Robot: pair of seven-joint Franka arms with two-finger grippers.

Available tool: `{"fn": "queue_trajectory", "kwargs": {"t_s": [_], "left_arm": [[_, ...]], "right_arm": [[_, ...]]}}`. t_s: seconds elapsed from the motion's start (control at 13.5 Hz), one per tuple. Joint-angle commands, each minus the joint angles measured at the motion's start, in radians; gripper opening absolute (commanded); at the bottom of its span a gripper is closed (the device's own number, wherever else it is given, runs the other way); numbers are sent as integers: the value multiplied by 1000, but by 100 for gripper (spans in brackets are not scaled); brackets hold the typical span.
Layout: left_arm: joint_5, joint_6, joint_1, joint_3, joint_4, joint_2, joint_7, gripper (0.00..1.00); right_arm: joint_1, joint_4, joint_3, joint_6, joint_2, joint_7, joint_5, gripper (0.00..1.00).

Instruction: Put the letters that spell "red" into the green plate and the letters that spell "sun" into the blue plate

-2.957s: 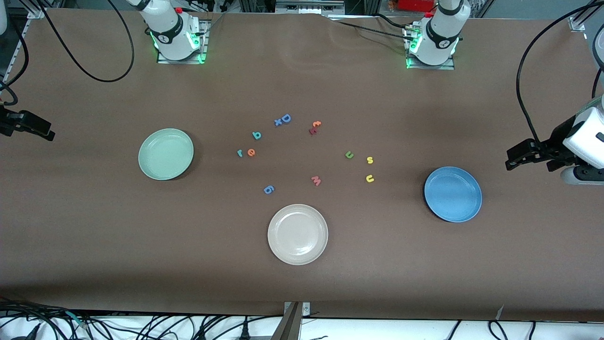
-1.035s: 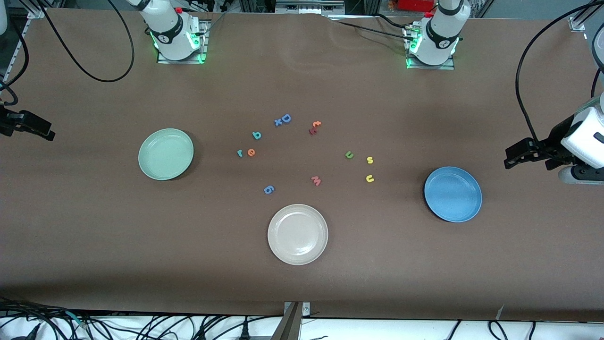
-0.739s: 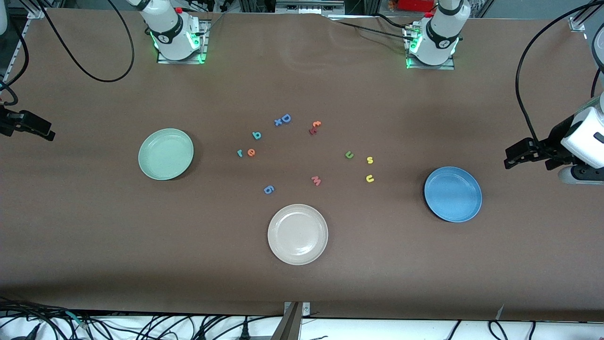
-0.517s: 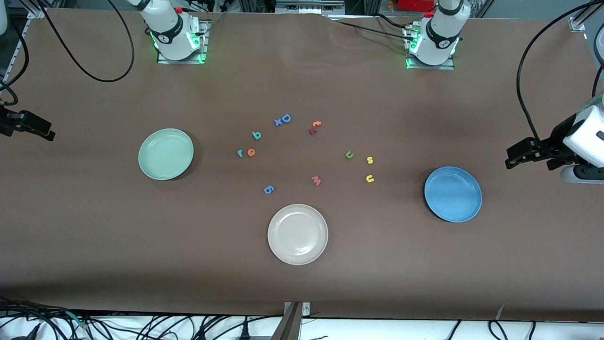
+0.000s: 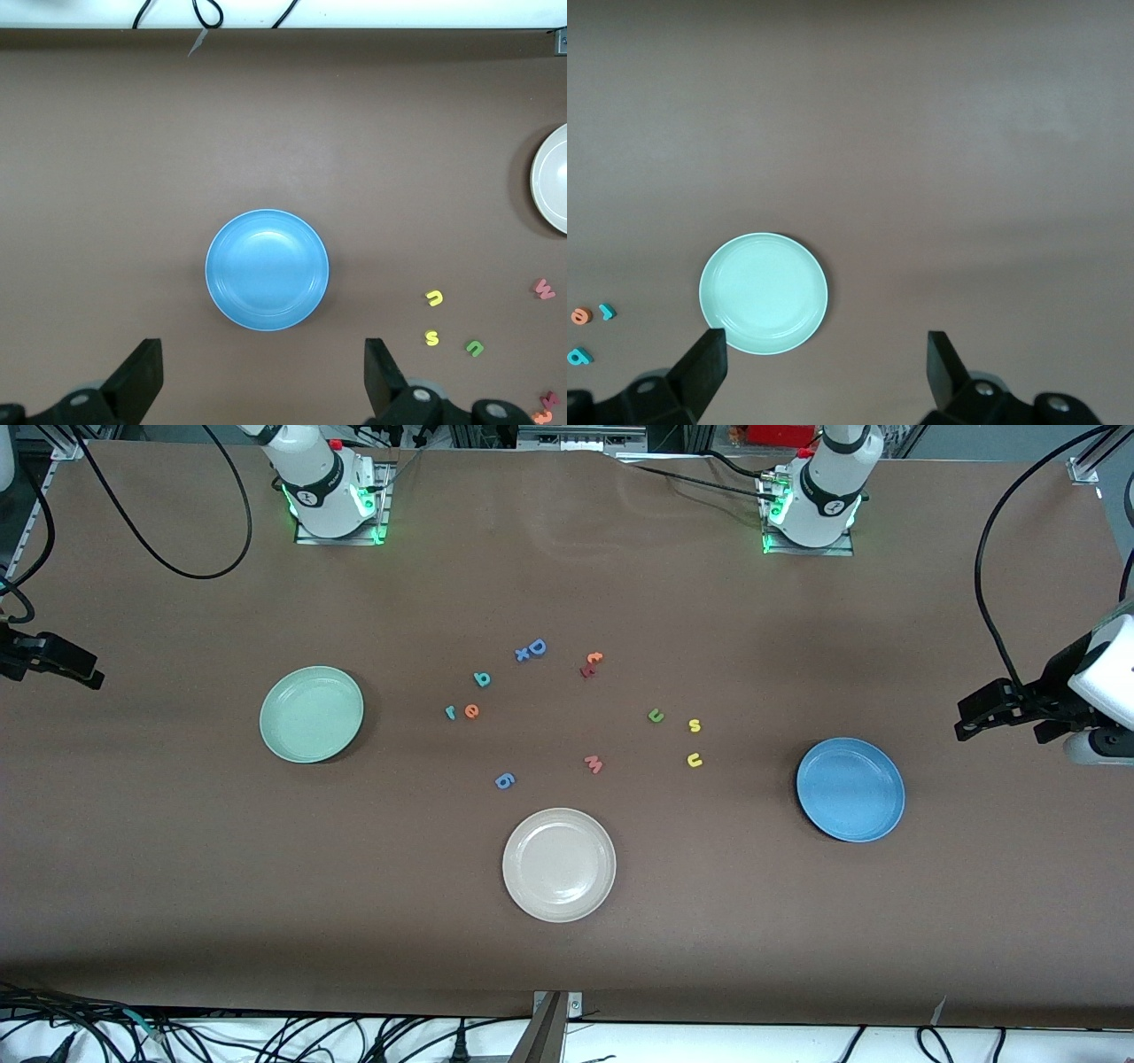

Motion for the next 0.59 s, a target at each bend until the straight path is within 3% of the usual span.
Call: {"fn": "queue_trajectory", "kwargs": {"t_s": [0.0, 0.52], "left_arm": [[-21, -18, 1, 2, 15, -1, 1, 100], [-21, -18, 1, 2, 15, -1, 1, 100]], "right_arm": [[5, -10, 0, -4, -10, -4, -8, 100], [14, -11, 16, -10, -13, 13, -6, 100]]}}
